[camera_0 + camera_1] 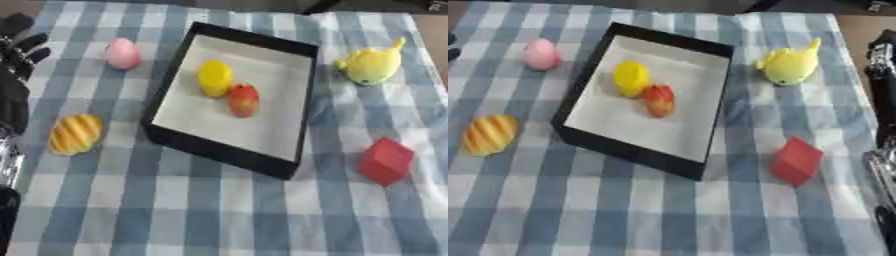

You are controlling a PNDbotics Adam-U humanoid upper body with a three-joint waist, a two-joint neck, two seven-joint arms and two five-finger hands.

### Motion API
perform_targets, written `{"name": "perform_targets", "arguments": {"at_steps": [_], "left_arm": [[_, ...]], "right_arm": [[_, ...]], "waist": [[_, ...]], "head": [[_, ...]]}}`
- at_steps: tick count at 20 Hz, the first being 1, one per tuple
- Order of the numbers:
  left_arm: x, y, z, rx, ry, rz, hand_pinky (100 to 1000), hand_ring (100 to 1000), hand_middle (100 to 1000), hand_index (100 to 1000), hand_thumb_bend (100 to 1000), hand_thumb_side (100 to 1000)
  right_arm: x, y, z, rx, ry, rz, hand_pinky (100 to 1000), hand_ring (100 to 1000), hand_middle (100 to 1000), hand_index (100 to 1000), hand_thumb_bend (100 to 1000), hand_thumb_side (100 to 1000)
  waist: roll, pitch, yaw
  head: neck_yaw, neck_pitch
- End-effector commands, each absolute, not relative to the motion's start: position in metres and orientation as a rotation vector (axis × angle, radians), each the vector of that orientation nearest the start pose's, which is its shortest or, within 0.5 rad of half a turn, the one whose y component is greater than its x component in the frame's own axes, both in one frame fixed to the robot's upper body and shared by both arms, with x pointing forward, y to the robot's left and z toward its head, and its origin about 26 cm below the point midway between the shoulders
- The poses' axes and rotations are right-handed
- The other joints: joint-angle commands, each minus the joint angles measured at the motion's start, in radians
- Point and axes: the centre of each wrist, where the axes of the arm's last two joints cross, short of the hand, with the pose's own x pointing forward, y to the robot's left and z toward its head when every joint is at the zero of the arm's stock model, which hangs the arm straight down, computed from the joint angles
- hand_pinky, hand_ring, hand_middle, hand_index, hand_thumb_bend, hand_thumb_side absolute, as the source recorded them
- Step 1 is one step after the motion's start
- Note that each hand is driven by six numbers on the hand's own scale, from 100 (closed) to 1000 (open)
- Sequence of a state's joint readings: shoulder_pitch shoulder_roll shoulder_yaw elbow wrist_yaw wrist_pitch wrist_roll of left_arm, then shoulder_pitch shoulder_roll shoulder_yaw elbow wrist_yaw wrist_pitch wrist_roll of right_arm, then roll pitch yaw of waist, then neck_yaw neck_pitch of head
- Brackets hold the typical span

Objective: Pick up objects on the table and place them in the box.

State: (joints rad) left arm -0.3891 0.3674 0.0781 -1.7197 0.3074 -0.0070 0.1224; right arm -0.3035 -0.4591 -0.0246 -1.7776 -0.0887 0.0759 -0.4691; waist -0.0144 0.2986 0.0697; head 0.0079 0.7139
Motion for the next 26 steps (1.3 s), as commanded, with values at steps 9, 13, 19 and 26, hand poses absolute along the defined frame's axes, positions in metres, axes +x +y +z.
{"name": "perform_targets", "arguments": {"at_steps": [9,13,19,26], "left_arm": [[0.345,0.306,0.183,0.070,-2.126,-0.027,848,805,820,824,127,806],[0.345,0.307,0.181,0.076,-2.118,-0.036,848,805,820,823,127,806],[0.344,0.308,0.180,0.082,-2.108,-0.054,847,806,820,823,125,808],[0.344,0.310,0.179,0.090,-2.103,-0.066,847,806,821,823,125,808]], "right_arm": [[0.337,-0.359,0.251,-0.942,-2.001,0.277,833,869,806,869,100,643],[0.345,-0.381,0.271,-1.072,-1.861,0.499,863,885,832,882,100,631],[0.355,-0.405,0.292,-1.091,-1.530,0.984,905,883,833,883,100,583],[0.351,-0.410,0.319,-1.063,-1.243,1.369,924,862,817,873,100,557]], "waist": [[-0.003,-0.045,-0.005],[-0.009,-0.050,-0.005],[-0.016,-0.054,-0.006],[-0.026,-0.057,-0.011]], "head": [[-0.008,0.001],[-0.013,0.003],[-0.021,0.004],[-0.018,0.003]]}}
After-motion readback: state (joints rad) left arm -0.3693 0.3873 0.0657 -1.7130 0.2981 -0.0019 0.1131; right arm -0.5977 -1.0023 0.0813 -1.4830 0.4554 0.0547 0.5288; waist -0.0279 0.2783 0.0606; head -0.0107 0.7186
